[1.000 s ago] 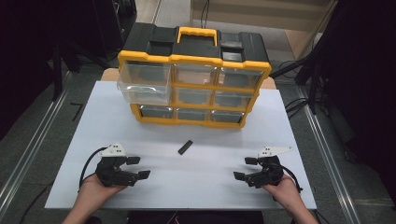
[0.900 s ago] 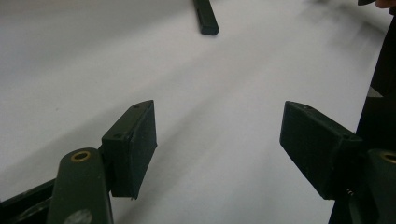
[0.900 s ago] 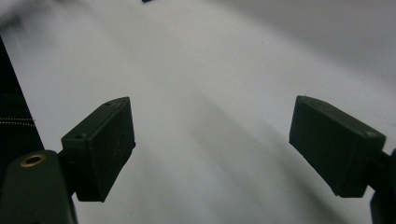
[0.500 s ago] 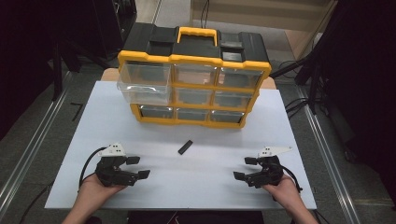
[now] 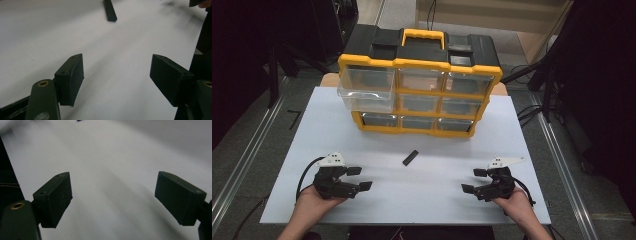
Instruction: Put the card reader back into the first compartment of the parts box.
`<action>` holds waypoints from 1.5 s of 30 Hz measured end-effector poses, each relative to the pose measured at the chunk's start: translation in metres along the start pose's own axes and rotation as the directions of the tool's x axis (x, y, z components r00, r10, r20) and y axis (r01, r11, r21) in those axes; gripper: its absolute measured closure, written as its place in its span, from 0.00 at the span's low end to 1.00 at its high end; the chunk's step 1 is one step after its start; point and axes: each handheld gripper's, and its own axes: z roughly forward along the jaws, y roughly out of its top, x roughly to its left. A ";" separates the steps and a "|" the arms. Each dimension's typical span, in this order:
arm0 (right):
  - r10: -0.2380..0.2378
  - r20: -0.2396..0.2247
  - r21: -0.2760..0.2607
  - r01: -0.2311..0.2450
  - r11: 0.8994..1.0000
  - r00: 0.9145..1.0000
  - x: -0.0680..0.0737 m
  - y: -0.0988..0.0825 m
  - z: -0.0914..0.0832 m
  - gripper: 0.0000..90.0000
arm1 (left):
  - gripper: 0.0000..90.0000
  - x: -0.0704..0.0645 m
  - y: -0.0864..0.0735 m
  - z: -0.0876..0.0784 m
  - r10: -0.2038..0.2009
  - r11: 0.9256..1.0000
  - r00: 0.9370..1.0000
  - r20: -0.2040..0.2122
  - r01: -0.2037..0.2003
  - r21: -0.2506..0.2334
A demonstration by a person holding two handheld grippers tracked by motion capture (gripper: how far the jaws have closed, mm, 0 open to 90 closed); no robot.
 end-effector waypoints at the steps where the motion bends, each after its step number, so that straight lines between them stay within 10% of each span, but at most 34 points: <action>1: 0.001 0.002 0.001 -0.001 1.000 1.000 0.000 0.000 0.000 0.14 | 0.32 0.000 0.002 0.000 -0.007 1.000 1.000 0.003 0.007 -0.010; 45: 0.009 -0.005 0.003 -0.009 1.000 1.000 -0.002 0.005 0.005 0.14 | 0.32 0.000 0.079 0.050 0.075 0.997 0.997 0.022 -0.075 0.001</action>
